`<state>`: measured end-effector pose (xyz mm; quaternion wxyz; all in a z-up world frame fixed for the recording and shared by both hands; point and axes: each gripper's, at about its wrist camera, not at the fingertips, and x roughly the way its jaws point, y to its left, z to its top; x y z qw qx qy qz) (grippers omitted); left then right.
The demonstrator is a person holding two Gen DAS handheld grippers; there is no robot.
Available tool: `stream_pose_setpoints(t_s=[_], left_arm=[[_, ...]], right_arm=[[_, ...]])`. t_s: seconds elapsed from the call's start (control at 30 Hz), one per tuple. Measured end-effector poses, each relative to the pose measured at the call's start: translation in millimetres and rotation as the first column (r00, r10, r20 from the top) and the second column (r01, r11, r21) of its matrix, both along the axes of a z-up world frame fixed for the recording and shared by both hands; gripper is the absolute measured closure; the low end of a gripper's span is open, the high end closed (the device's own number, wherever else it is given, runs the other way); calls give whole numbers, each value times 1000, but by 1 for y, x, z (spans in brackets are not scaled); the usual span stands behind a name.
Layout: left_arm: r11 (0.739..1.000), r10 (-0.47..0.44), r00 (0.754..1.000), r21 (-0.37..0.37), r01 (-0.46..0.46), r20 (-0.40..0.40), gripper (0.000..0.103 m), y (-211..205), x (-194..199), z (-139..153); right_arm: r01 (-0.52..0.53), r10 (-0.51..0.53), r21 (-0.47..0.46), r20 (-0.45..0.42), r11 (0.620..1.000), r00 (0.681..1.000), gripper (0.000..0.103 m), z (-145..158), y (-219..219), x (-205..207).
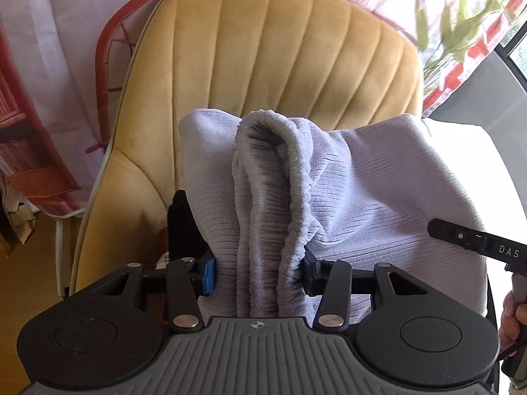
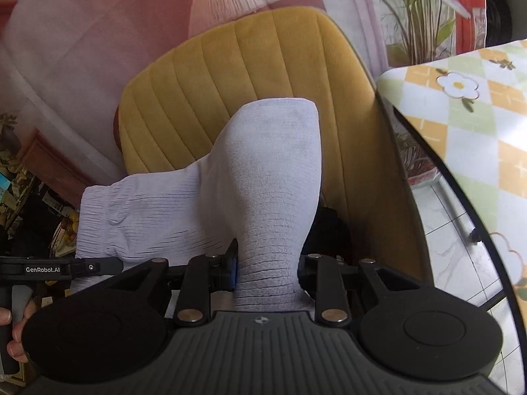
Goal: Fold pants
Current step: 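Carry the pants to the yellow chair and lower them onto the clothes stack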
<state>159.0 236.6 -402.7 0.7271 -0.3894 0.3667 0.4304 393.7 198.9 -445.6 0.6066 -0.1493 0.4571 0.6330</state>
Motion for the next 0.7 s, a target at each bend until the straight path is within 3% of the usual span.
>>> stream_pose_setpoints(t_s=[0.17, 0.27, 0.47, 0.57, 0.7], left_arm=[[1000, -18, 997, 13, 19, -73, 52, 22, 7, -41], [999, -29, 994, 33, 32, -105, 49, 26, 4, -56], [999, 28, 998, -29, -30, -54, 43, 30, -10, -69], [998, 51, 998, -21, -51, -36, 39, 27, -14, -67], [998, 60, 996, 18, -59, -64, 17, 21, -14, -60]], right_arm=[[14, -8, -106, 58, 994, 998, 74, -55, 28, -6], [33, -22, -129, 87, 991, 996, 73, -73, 40, -7], [17, 3, -141, 138, 990, 990, 67, -86, 49, -12], [34, -14, -139, 141, 990, 990, 63, -86, 46, -11], [59, -37, -154, 144, 986, 989, 52, -79, 45, -13]])
